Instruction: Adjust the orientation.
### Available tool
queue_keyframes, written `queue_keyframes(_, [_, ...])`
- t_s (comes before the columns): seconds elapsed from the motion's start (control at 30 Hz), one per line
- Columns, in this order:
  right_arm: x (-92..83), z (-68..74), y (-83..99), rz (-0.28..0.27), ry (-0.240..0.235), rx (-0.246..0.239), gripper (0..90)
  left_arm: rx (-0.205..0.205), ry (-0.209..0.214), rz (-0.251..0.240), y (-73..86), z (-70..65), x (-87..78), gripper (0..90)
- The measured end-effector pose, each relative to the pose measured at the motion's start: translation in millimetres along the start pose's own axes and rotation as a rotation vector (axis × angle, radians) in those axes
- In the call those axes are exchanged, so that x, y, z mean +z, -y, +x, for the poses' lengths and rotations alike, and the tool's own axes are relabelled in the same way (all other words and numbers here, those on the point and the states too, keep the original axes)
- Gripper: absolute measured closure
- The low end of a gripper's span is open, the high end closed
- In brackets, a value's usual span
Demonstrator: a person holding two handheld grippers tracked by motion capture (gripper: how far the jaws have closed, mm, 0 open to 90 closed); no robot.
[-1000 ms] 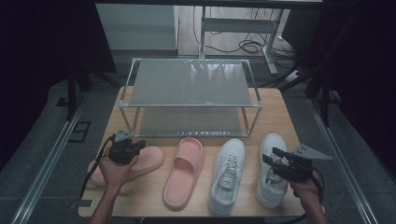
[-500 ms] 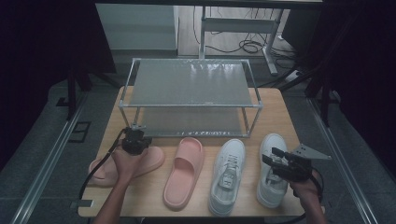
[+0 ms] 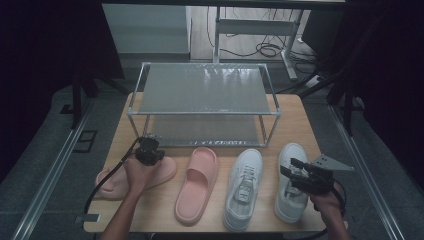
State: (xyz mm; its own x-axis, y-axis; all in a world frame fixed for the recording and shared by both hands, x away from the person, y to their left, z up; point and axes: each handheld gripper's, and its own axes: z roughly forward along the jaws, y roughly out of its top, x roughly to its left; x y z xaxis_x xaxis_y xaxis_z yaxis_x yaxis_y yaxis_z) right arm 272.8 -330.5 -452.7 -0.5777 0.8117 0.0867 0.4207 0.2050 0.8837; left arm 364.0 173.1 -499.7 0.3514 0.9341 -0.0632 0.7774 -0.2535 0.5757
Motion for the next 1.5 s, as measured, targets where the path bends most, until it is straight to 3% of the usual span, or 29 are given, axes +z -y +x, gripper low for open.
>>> queue_keyframes(0.17, [-0.6, -0.9, 0.1, -0.002, 0.001, 0.002, 45.2, 0.009, 0.021, 0.011, 2.4, -4.4, -2.0, 89.5])
queue_keyframes(0.3, [-1.1, -0.8, 0.0, -0.002, 0.001, 0.001, 45.1, 0.044, 0.04, 0.023, 7.4, -9.4, -6.9, 89.4])
queue_keyframes(0.63, [-1.1, -0.1, -0.3, -0.001, 0.002, -0.001, 45.1, 0.059, 0.11, 0.002, 35.7, -18.3, -25.0, 89.1])
queue_keyframes(0.97, [-0.7, 1.7, -0.3, 0.001, -0.001, -0.003, 45.1, 0.11, 0.127, -0.015, 63.4, -30.2, -45.7, 88.8])
queue_keyframes(1.17, [-1.8, 2.0, -0.7, 0.002, 0.0, -0.004, 45.2, 0.085, 0.165, -0.031, 78.5, -28.6, -53.4, 89.1])
queue_keyframes(1.5, [-1.9, 2.2, -0.7, 0.0, 0.001, -0.005, 45.2, 0.134, 0.148, -0.021, 101.8, -36.9, -71.2, 88.9])
